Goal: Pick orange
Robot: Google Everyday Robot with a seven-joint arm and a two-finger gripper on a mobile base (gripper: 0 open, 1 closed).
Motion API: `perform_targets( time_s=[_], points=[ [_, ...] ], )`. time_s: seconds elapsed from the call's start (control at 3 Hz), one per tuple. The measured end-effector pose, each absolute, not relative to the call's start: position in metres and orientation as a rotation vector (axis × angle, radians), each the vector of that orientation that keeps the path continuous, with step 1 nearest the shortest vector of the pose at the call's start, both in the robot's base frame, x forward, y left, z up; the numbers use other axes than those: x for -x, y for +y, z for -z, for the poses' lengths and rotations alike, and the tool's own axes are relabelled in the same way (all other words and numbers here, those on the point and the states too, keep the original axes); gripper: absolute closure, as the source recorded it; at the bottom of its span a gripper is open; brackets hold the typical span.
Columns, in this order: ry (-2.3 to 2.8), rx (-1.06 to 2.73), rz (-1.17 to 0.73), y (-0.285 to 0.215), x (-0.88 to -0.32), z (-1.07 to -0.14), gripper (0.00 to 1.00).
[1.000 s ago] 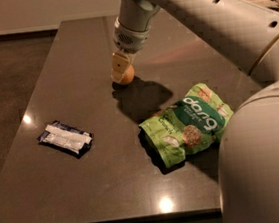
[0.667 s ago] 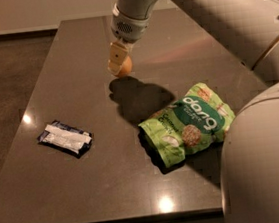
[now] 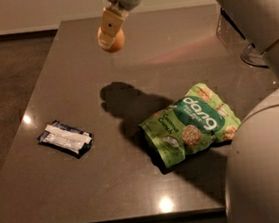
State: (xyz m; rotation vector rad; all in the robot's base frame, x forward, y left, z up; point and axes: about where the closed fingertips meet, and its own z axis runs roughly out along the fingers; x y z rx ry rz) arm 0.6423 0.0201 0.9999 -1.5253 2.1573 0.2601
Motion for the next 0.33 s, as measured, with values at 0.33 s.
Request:
perform_targets(
  time_s=[0.33],
  points=[
    [2.152, 1.521, -0.26, 0.0206, -0.6434, -1.0021, 1.0]
  ],
)
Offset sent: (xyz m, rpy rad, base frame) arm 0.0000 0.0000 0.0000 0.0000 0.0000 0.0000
